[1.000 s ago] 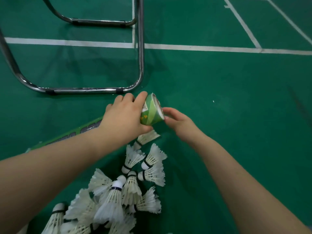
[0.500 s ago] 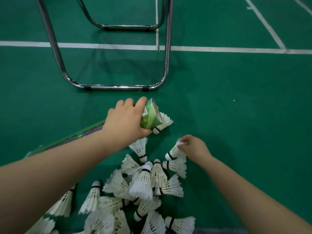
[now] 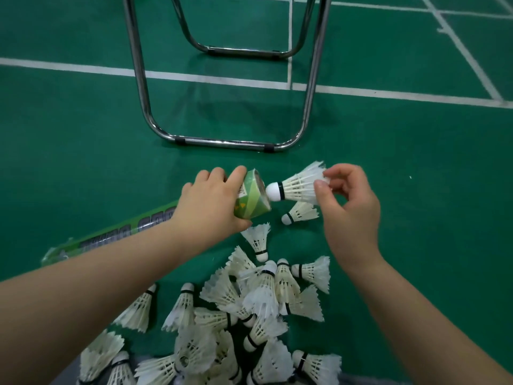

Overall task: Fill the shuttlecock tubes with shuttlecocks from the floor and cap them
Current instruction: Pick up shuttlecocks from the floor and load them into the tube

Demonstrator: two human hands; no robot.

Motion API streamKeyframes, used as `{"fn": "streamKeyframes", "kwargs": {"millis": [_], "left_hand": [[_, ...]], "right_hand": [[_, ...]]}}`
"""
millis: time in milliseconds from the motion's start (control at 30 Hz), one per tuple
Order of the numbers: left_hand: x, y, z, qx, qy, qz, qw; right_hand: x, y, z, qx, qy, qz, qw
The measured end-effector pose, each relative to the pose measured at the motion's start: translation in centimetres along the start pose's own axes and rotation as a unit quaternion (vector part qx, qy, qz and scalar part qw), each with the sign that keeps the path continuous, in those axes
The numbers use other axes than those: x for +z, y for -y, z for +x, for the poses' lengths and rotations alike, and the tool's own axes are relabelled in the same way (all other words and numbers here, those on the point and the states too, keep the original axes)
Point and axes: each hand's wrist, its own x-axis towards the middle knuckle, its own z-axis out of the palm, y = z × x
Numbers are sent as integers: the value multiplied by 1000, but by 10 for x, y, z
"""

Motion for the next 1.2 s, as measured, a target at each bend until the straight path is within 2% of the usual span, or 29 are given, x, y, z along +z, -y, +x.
{"fn": "streamKeyframes", "kwargs": {"millis": [100,200,300,367,467,600,733,767,800,867,933,967,1000,1033,1067,1133,1200], "left_hand": [[-1,1,-7,9,-3,-3,1000],[-1,-1,-13,29,-9,-1,1000],[-2,-4,-14,36,-17,-8,999],[-1,-4,-13,39,-19,-14,999],[3,1,-13,43,-23,-8,999],[6,4,-12,62,-10,2,998],[12,9,-5,74,-3,6,997],[14,12,-2,68,-6,2,998],[15,16,2,58,-9,-3,998],[18,24,10,34,-12,-15,999],[22,33,15,10,3,-12,1000],[25,38,16,1,16,-4,1000],[28,42,16,-3,29,6,1000],[32,47,15,-6,43,16,999],[35,50,15,-7,56,25,998],[41,54,15,-7,76,32,997],[46,55,16,-7,86,29,996]], "right_hand": [[11,10,-5,-24,24,-17,999],[17,13,-14,-43,91,-44,994],[19,17,-18,48,194,-13,980],[19,19,-16,126,276,49,952],[19,16,-7,159,405,132,891],[33,12,10,165,523,76,833],[54,6,25,176,585,19,791],[60,4,27,176,579,30,795],[67,0,29,178,549,56,815],[78,-10,34,209,406,136,879],[81,-27,38,237,251,171,923],[82,-36,39,237,220,134,937],[82,-49,38,223,232,67,945],[84,-64,36,203,280,-16,938],[88,-78,32,174,340,-112,917],[98,-100,23,89,428,-285,853],[105,-108,18,22,449,-363,816]]}}
